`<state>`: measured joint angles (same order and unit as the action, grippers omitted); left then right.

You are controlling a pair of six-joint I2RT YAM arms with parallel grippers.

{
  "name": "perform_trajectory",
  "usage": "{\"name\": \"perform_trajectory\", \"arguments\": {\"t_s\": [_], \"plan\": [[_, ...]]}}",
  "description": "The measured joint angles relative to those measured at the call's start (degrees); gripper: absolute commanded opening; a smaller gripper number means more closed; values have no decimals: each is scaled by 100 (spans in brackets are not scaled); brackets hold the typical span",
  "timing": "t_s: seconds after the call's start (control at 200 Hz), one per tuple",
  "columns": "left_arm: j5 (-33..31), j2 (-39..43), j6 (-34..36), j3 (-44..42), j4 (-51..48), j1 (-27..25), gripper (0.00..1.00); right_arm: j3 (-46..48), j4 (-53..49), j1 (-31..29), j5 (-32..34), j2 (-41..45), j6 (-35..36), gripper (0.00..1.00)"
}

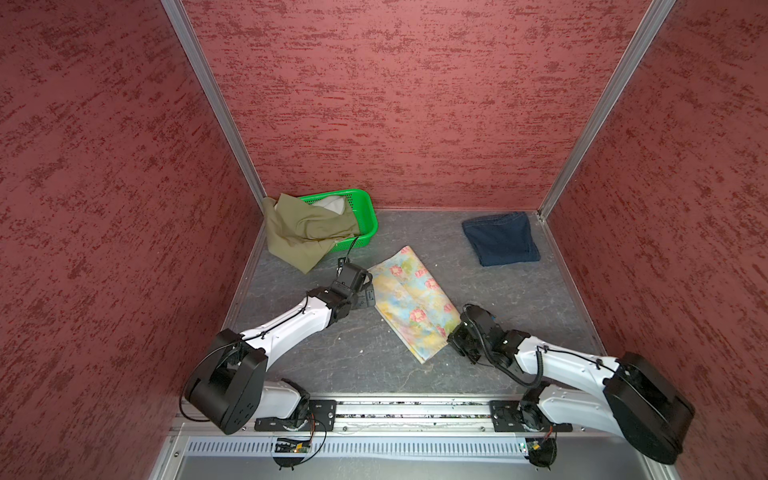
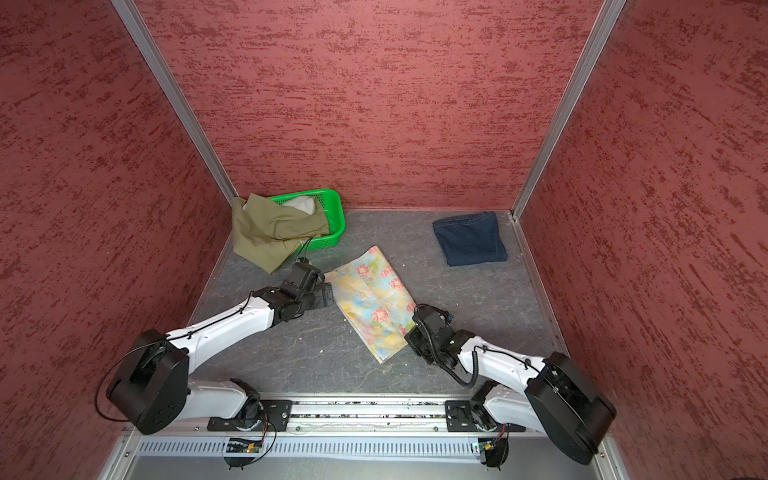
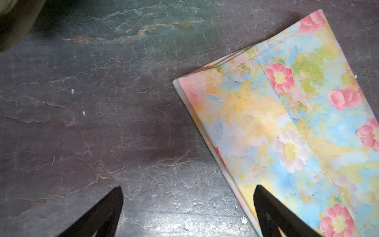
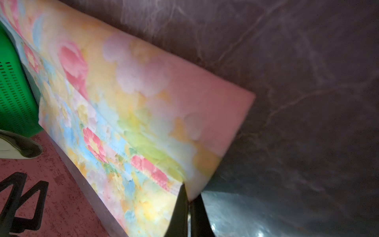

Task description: Fold and stack the skirts

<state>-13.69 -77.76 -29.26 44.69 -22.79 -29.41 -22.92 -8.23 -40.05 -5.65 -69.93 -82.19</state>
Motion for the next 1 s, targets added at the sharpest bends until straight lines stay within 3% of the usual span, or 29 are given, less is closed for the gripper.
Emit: {"name": "perform_trajectory", "arguments": {"t_s": [0.205,0.501,0.811,0.997], "plan": [[225,245,94,0,-68,192,100,-844,-413,675,-271,-848,1681,0],[476,306,280,2,-151,407,100,-1506,-1613,1969,-48,-844,3626,0],[839,-780,697,501,50,411,100,-3270,-1956,2396,192,-2750,5528,0],[1045,-1731,935,1062,271,461,99,-3759,-2000,2588,271,-2962,6199,0]]}}
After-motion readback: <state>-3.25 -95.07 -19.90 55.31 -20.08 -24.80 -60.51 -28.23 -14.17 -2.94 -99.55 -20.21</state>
